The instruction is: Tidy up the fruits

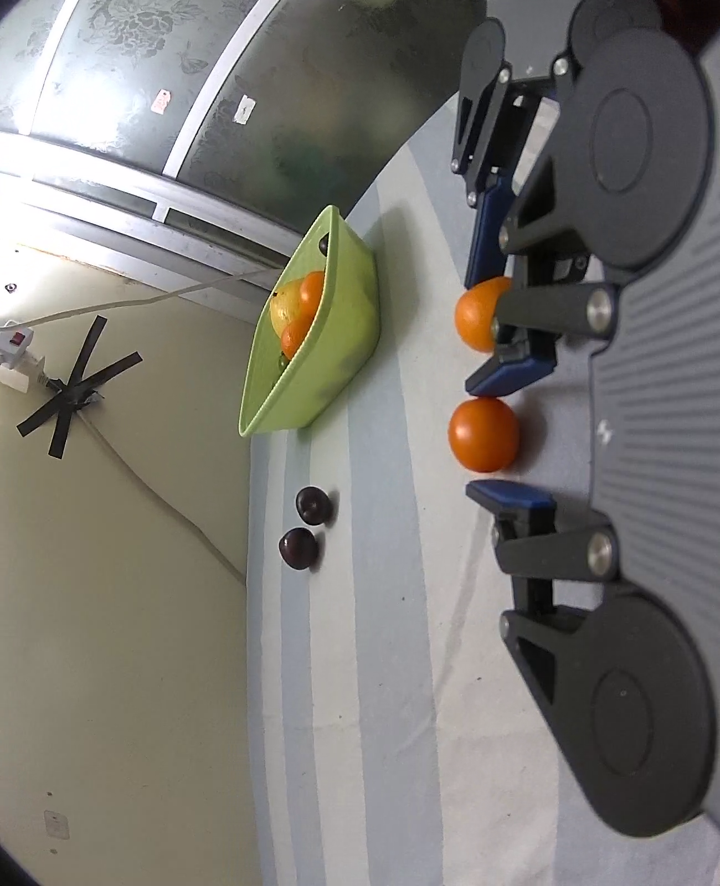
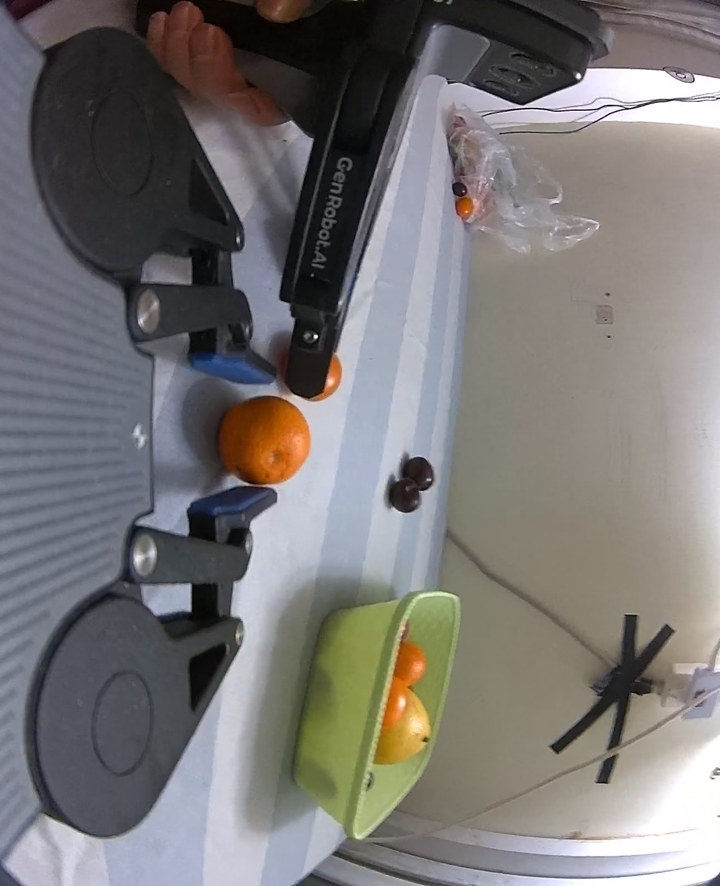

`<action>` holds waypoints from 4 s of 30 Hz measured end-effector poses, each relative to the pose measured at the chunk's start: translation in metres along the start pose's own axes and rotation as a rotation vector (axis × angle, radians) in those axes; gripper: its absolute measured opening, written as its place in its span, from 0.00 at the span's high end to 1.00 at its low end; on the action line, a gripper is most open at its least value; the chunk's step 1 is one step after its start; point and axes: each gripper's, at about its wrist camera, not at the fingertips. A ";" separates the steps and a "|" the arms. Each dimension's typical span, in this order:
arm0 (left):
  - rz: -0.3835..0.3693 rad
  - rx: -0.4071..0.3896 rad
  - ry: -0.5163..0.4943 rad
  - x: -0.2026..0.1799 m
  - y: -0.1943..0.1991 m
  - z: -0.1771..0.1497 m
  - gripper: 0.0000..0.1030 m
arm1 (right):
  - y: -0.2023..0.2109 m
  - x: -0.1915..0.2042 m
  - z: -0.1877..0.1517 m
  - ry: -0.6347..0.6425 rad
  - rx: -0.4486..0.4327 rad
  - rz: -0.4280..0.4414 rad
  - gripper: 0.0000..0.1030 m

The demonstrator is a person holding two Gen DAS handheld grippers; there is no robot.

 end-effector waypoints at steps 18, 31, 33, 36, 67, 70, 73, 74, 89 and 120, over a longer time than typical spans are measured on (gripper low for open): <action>-0.051 0.000 -0.038 -0.017 -0.012 0.019 0.71 | 0.006 -0.017 0.002 -0.080 -0.035 0.054 0.67; -0.101 -0.010 -0.093 -0.045 -0.114 0.123 0.70 | -0.011 -0.097 0.042 -0.179 -0.236 -0.212 0.66; -0.087 0.009 -0.072 -0.040 -0.130 0.127 0.70 | -0.020 -0.110 0.043 -0.198 -0.224 -0.253 0.66; -0.068 0.023 -0.050 -0.034 -0.148 0.130 0.69 | -0.032 -0.125 0.039 -0.235 -0.199 -0.285 0.64; 0.255 -0.021 -0.089 -0.038 -0.045 0.066 0.39 | 0.006 -0.069 0.013 -0.360 -0.236 -0.220 0.40; 0.284 -0.034 -0.074 -0.026 -0.034 0.061 0.39 | 0.005 -0.054 0.018 -0.318 -0.225 -0.192 0.40; 0.308 -0.039 -0.048 -0.011 -0.027 0.056 0.38 | 0.003 -0.040 0.022 -0.276 -0.219 -0.175 0.41; 0.319 -0.040 -0.043 -0.006 -0.025 0.055 0.39 | 0.002 -0.035 0.023 -0.261 -0.216 -0.170 0.41; 0.360 -0.064 -0.033 0.029 -0.017 0.030 0.38 | -0.014 -0.010 0.016 -0.254 -0.146 -0.189 0.41; 0.276 -0.075 -0.141 0.005 -0.016 0.017 0.21 | -0.021 -0.046 0.005 -0.521 -0.083 -0.296 0.40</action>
Point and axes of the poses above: each gripper's, at about its wrist camera, not at the fingertips, and y roughly against the way its jaws point, x to its left, z to its top, and after that the axes turned 10 degrees about -z, right-handed
